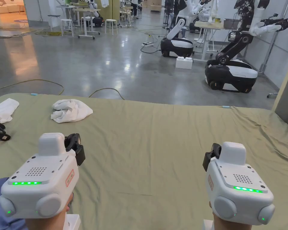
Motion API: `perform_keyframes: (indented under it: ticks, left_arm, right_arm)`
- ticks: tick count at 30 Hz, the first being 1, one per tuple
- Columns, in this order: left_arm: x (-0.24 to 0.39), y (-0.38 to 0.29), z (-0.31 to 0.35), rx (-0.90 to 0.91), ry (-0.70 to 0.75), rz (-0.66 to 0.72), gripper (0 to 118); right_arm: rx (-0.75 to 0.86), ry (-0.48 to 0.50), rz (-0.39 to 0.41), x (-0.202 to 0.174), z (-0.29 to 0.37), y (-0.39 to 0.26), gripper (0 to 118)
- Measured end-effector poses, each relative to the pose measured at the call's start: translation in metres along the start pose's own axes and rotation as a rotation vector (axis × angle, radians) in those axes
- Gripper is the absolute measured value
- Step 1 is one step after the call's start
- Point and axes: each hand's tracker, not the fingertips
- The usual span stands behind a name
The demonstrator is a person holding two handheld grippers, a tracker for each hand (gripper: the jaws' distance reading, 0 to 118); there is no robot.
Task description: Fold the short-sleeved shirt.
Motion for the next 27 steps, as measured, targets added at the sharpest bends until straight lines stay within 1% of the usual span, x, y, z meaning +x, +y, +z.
perform_keyframes:
  ticks: [4, 7, 11, 17, 18, 19, 20, 22, 23, 24, 26, 27]
  left_arm:
    - [-0.018, -0.001, 0.013, -0.099, 0.038, -0.018, 7]
    - [-0.045, -0.005, 0.026, -0.194, 0.033, -0.013, 7]
    - [-0.087, -0.01, 0.043, -0.321, 0.104, -0.009, 7]
    - [-0.17, -0.031, 0.042, -0.575, 0.18, 0.074, 7]
    - [-0.181, -0.036, 0.041, -0.615, 0.178, 0.087, 9]
    - [-0.193, -0.043, 0.04, -0.653, 0.176, 0.105, 16]
    - [-0.204, -0.048, 0.038, -0.677, 0.171, 0.125, 29]
    - [-0.219, -0.06, 0.032, -0.74, 0.186, 0.176, 70]
    - [-0.224, -0.067, 0.029, -0.776, 0.174, 0.184, 84]
    - [-0.232, -0.074, 0.023, -0.794, 0.159, 0.194, 90]
    - [-0.239, -0.087, 0.012, -0.822, 0.178, 0.209, 90]
    - [-0.24, -0.092, 0.005, -0.866, 0.213, 0.187, 90]
  right_arm:
    - [-0.019, 0.019, 0.009, -0.003, -0.001, 0.0, 0]
    - [-0.029, 0.026, 0.024, -0.006, -0.002, -0.006, 0]
    - [-0.046, 0.046, 0.042, -0.012, -0.003, -0.015, 0]
    - [-0.085, 0.075, 0.049, -0.023, -0.004, -0.028, 0]
    - [-0.091, 0.08, 0.051, -0.025, -0.004, -0.03, 0]
    - [-0.096, 0.083, 0.055, -0.027, -0.005, -0.032, 0]
    - [-0.1, 0.086, 0.059, -0.029, -0.005, -0.034, 0]
    - [-0.11, 0.098, 0.063, -0.032, -0.005, -0.036, 0]
    - [-0.116, 0.106, 0.064, -0.034, -0.005, -0.038, 0]
    - [-0.122, 0.111, 0.067, -0.035, -0.006, -0.04, 0]
    - [-0.136, 0.114, 0.078, -0.037, -0.007, -0.043, 0]
    - [-0.141, 0.114, 0.081, -0.038, -0.008, -0.044, 0]
